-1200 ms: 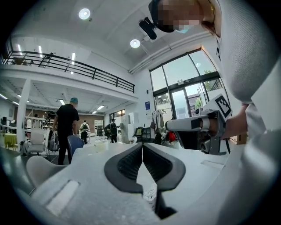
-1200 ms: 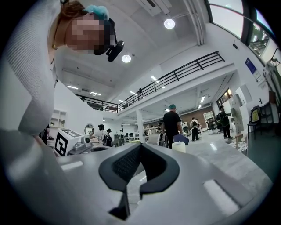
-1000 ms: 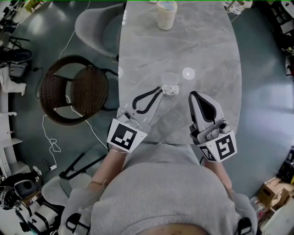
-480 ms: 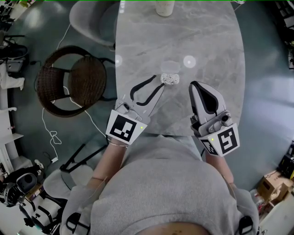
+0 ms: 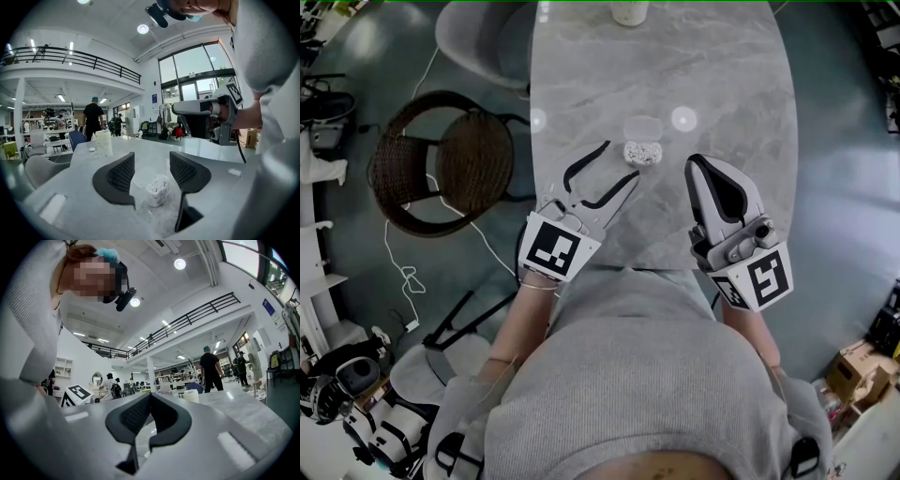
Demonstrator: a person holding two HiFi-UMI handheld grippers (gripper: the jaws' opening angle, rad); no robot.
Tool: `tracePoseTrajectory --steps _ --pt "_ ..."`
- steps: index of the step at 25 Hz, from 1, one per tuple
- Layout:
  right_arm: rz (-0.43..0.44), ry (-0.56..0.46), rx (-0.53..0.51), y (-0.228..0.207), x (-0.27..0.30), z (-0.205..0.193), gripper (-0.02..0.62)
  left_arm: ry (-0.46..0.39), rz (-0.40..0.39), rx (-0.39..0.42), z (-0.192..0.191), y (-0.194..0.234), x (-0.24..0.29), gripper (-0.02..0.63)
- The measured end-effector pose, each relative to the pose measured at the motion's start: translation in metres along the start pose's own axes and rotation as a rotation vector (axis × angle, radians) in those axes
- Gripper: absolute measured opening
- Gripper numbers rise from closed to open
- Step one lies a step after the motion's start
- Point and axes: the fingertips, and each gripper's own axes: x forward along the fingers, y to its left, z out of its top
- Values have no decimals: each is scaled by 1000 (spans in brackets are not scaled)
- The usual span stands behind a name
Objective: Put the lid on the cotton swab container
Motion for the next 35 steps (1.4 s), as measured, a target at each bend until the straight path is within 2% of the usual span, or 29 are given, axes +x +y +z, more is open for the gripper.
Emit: tracePoseTrajectory --steps 9,18,35 --pt "-8 -3 -10 -3 1 1 2 17 -8 5 -19 3 10 241" --pt "-16 4 -19 -3 5 4 2 73 -41 40 -41 4 20 256" --pt "-35 21 -31 -9 12 5 2 171 -106 36 -82 3 39 279"
